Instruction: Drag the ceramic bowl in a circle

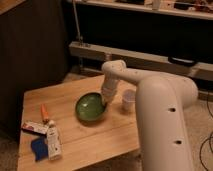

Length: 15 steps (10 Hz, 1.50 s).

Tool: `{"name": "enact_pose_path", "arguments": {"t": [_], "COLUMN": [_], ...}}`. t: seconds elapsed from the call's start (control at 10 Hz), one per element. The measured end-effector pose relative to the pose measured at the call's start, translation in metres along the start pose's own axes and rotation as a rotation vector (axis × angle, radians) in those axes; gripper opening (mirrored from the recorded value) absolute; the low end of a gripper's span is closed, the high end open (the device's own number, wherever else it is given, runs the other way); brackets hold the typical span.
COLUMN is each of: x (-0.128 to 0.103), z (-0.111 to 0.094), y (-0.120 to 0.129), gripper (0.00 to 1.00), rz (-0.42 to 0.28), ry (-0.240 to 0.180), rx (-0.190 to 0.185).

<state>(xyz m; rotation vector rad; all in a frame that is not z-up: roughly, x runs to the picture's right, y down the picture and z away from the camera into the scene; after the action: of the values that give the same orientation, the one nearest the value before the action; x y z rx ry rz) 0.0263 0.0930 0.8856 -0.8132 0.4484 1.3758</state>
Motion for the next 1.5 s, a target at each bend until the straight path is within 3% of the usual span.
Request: {"name": "enact_pose_path", "arguments": {"t": [0.2, 0.4, 1.0, 1.2, 1.5], "x": [0.026, 0.045, 0.109, 0.114, 0.091], "z": [-0.001, -0.001, 0.003, 0.01, 0.012], "y": [-0.026, -0.03, 0.026, 0.053, 0.097], "gripper": [0.0, 0.0, 0.0, 0.0, 0.0], "rz": [0.047, 0.056, -0.062, -0.118, -0.191], "ry": [-0.001, -0.008, -0.01, -0.002, -0.016], "rx": [0.007, 0.007, -0.014, -0.019, -0.019]}}
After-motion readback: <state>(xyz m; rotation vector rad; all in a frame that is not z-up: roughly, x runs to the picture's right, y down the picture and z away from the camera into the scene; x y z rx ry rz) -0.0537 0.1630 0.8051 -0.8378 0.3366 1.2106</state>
